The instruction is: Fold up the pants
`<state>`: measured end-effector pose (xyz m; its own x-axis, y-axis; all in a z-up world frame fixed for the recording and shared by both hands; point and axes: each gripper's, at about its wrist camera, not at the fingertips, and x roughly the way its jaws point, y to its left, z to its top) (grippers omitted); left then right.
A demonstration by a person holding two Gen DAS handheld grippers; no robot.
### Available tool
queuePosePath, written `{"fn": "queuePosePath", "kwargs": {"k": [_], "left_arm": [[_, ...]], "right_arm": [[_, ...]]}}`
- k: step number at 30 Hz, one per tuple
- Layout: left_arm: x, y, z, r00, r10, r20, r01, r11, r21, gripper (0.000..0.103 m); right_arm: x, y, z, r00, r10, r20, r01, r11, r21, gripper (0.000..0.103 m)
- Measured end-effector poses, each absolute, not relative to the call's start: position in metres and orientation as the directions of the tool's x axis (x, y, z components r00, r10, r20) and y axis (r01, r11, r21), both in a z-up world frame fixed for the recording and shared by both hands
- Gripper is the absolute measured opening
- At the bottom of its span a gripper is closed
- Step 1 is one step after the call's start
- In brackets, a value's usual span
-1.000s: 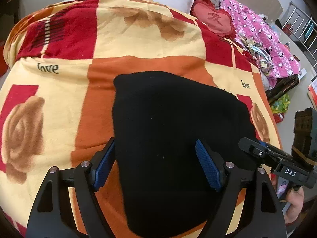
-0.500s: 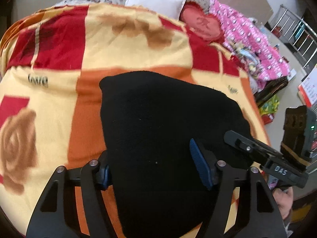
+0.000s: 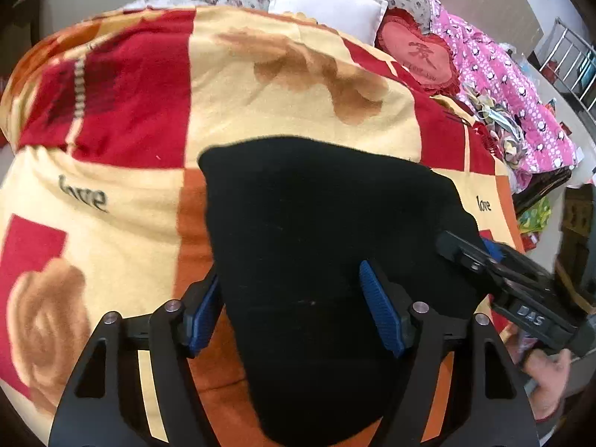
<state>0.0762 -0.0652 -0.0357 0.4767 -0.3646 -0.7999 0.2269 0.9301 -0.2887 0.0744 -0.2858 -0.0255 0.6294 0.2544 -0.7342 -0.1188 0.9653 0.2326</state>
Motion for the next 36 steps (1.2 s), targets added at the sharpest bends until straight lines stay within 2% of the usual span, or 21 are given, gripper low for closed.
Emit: {"fn": "queuePosePath", "kwargs": {"k": [2, 7, 12, 14, 16, 25, 36], "left_arm": [[0.072, -0.065, -0.03, 0.501, -0.326, -0.802, 0.224, 0.944, -0.243, 0.071], [0.063, -0.066, -0.017, 0.546, -0.263, -0.795, 0.214, 0.962, -0.171, 0.071], [0.06, -0.078, -0.023, 0.562, -0.191, -0.805, 0.215, 0.973, -0.081, 0.071], [0.058, -0.079, -0.027, 0.564, -0.185, -0.805, 0.213, 0.974, -0.075, 0.071], [0.058, -0.08, -0.03, 0.565, -0.187, -0.804, 0.214, 0.974, -0.076, 0.071], [0.053, -0.083, -0.028, 0.578, -0.172, -0.798, 0.194, 0.979, -0.07, 0.071], [0.033, -0.076, -0.018, 0.6, -0.141, -0.787, 0.161, 0.986, -0.055, 0.071]], "right_arm": [[0.062, -0.286, -0.011, 0.654, 0.219, -0.724, -0.114, 0.975, 0.192, 0.05], [0.046, -0.271, 0.014, 0.678, 0.276, -0.681, -0.196, 0.961, 0.195, 0.05], [0.044, -0.247, 0.001, 0.638, 0.276, -0.719, -0.241, 0.958, 0.154, 0.042], [0.043, -0.246, -0.017, 0.611, 0.248, -0.752, -0.209, 0.966, 0.149, 0.04], [0.038, -0.245, -0.028, 0.627, 0.248, -0.739, -0.212, 0.967, 0.144, 0.04], [0.032, -0.249, -0.002, 0.662, 0.228, -0.714, -0.186, 0.973, 0.138, 0.04], [0.039, -0.246, -0.017, 0.652, 0.138, -0.745, -0.121, 0.99, 0.078, 0.042]]}}
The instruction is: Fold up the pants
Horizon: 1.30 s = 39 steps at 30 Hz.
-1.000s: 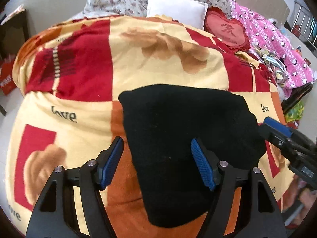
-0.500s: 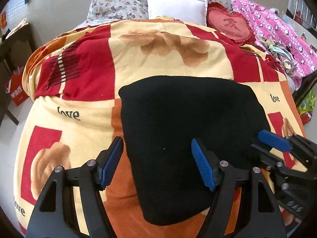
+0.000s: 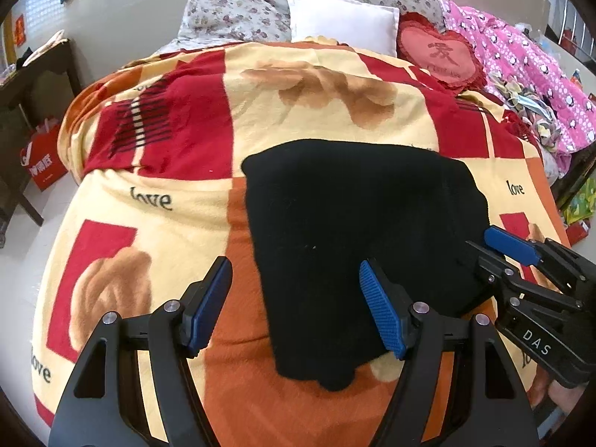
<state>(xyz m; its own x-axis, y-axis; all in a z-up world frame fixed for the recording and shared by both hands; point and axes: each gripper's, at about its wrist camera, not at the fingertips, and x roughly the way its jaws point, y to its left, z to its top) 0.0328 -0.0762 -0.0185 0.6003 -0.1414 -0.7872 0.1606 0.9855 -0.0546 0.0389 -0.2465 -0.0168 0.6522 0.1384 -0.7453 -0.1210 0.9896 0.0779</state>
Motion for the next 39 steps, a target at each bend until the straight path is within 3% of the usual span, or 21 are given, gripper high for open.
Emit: {"fn": "queuePosePath", "kwargs": {"k": [16, 39], "left_arm": [[-0.006, -0.069, 0.001, 0.66, -0.106, -0.744, 0.126, 0.992, -0.03, 0.071], [-0.027, -0.068, 0.01, 0.695, -0.075, -0.715, 0.105, 0.994, -0.002, 0.071]], "right_arm": [[0.003, -0.239, 0.009, 0.701, 0.158, -0.696, -0.116, 0.987, 0.107, 0.044], [-0.008, -0.23, 0.011, 0.7, 0.155, -0.697, -0.101, 0.988, 0.117, 0.046]]}}
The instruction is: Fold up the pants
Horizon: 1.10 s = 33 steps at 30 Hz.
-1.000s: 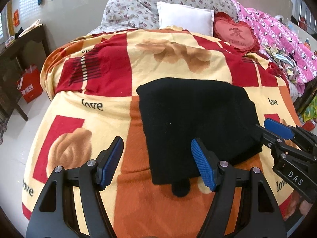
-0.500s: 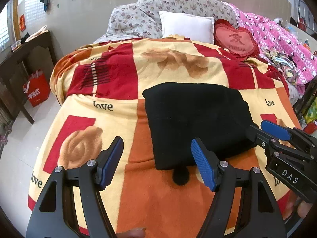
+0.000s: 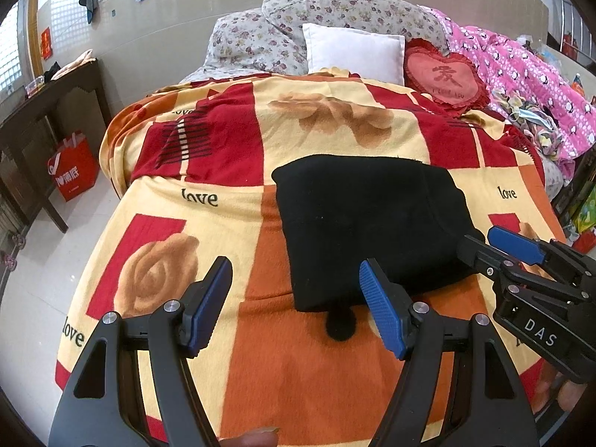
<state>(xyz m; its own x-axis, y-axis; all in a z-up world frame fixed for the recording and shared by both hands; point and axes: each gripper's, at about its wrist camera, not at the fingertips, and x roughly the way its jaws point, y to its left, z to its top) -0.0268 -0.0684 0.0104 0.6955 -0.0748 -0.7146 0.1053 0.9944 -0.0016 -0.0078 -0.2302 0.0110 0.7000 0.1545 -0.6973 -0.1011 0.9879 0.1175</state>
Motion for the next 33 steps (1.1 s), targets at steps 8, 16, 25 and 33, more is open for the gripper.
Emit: {"fn": "queuePosePath", "kwargs": {"k": [8, 16, 25, 33], "left_arm": [[-0.0276, -0.068, 0.0084, 0.693, -0.079, -0.716, 0.106, 0.994, -0.006, 0.071], [-0.0274, -0.0679, 0.0079, 0.691, -0.08, -0.718, 0.108, 0.994, -0.006, 0.071], [-0.0282, -0.0717, 0.0068, 0.689, -0.076, -0.721, 0.113, 0.994, 0.003, 0.071], [-0.0274, -0.0739, 0.0048, 0.682, -0.076, -0.728, 0.116, 0.993, 0.005, 0.071]], "right_arm": [[-0.0072, -0.2301, 0.0102, 0.698, 0.15, -0.7, -0.098, 0.989, 0.113, 0.046], [-0.005, -0.2295, 0.0084, 0.692, 0.156, -0.705, -0.102, 0.988, 0.118, 0.046], [-0.0023, -0.2351, 0.0036, 0.681, 0.168, -0.712, -0.093, 0.985, 0.144, 0.046], [-0.0024, -0.2355, 0.0059, 0.686, 0.163, -0.709, -0.092, 0.986, 0.138, 0.046]]}}
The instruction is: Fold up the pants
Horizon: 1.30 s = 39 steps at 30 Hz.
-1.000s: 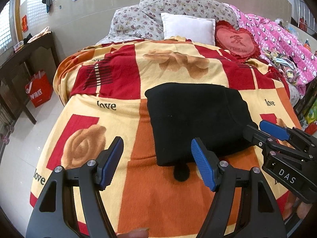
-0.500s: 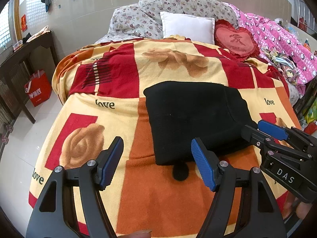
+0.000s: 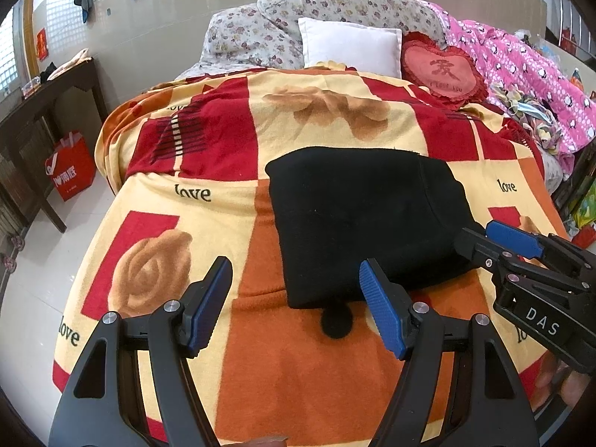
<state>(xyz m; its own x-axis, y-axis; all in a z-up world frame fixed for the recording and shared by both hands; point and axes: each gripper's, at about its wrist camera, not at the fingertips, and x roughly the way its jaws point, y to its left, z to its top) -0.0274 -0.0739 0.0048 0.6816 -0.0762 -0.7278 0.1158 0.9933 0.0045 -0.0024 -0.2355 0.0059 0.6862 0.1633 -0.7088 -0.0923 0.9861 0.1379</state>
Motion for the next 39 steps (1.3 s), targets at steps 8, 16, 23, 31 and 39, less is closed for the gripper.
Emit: {"fn": "queuePosePath", "kwargs": {"k": [8, 16, 23, 31, 39], "left_arm": [[-0.0274, -0.0744, 0.0043, 0.681, -0.076, -0.728, 0.116, 0.993, 0.005, 0.071], [-0.0278, -0.0756, 0.0011, 0.675, -0.078, -0.734, 0.116, 0.993, 0.001, 0.071], [-0.0275, -0.0761, -0.0011, 0.67, -0.078, -0.738, 0.117, 0.993, 0.001, 0.071], [-0.0266, -0.0754, -0.0003, 0.67, -0.078, -0.739, 0.116, 0.993, 0.001, 0.071], [-0.0273, -0.0776, -0.001, 0.676, -0.085, -0.732, 0.126, 0.992, 0.002, 0.071]], "right_arm": [[-0.0014, -0.2349, 0.0041, 0.68, 0.167, -0.714, -0.095, 0.986, 0.141, 0.046], [0.0002, -0.2326, 0.0012, 0.671, 0.171, -0.721, -0.103, 0.985, 0.139, 0.046], [0.0012, -0.2321, 0.0005, 0.668, 0.173, -0.724, -0.104, 0.985, 0.14, 0.046], [0.0017, -0.2304, -0.0022, 0.664, 0.175, -0.727, -0.107, 0.984, 0.139, 0.046], [0.0012, -0.2339, -0.0026, 0.666, 0.177, -0.725, -0.109, 0.984, 0.141, 0.046]]}}
